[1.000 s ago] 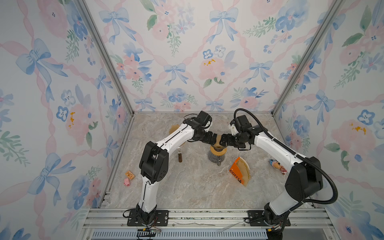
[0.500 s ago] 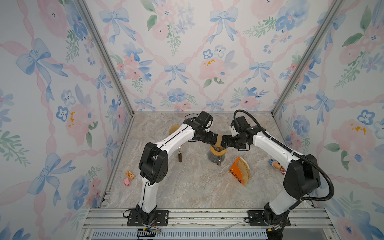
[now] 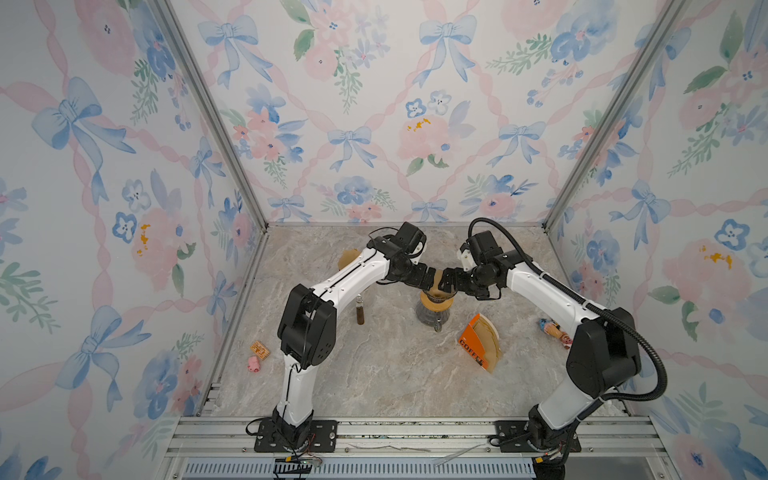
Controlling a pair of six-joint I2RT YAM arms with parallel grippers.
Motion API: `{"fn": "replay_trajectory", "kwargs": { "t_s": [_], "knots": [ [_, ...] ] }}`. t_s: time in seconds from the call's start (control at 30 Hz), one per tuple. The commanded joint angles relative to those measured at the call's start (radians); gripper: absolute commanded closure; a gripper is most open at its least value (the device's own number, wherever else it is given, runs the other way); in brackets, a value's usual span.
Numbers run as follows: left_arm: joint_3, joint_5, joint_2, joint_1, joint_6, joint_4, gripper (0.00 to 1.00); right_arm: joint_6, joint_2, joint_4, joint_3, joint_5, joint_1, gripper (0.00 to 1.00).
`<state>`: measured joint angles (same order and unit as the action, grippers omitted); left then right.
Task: Place the coffee filter in the dripper
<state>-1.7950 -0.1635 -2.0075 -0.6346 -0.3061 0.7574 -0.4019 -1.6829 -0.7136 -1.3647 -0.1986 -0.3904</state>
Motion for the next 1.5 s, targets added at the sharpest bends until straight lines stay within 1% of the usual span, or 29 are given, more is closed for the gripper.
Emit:
{"fn": "replay_trajectory", "kwargs": {
  "t_s": [0.0, 0.13, 0.43, 0.57, 0.67, 0.8, 1.0, 1.3, 1.47],
  "knots": [
    [0.008, -0.003, 0.034, -0.001, 0.015, 0.004, 0.02, 0.020, -0.036, -0.025, -0.015, 0.045, -0.017, 0.04],
    [0.007, -0.007, 0.036, 0.000, 0.013, 0.003, 0.02, 0.031, -0.061, -0.052, -0.025, 0.118, -0.046, 0.04],
    [0.007, -0.020, 0.040, 0.003, 0.015, 0.003, 0.02, 0.019, -0.080, -0.053, -0.033, 0.136, -0.057, 0.04],
    [0.000, -0.079, 0.059, 0.020, 0.020, 0.003, 0.02, 0.022, -0.084, -0.067, -0.046, 0.147, -0.058, 0.04],
    [-0.004, -0.147, 0.082, 0.037, 0.043, 0.002, 0.02, 0.025, -0.088, -0.076, -0.056, 0.153, -0.058, 0.04],
    [0.007, -0.207, 0.104, 0.057, 0.072, 0.003, 0.02, 0.025, -0.094, -0.083, -0.066, 0.154, -0.059, 0.04],
    [0.025, -0.208, 0.097, 0.062, 0.079, 0.005, 0.02, 0.025, -0.097, -0.087, -0.076, 0.154, -0.059, 0.04],
    [0.019, -0.156, 0.059, 0.055, 0.059, 0.006, 0.02, 0.029, -0.092, -0.090, -0.077, 0.152, -0.059, 0.04],
    [0.019, -0.106, 0.045, 0.053, 0.056, 0.006, 0.02, 0.031, -0.088, -0.088, -0.074, 0.149, -0.058, 0.04]
  ]
}}
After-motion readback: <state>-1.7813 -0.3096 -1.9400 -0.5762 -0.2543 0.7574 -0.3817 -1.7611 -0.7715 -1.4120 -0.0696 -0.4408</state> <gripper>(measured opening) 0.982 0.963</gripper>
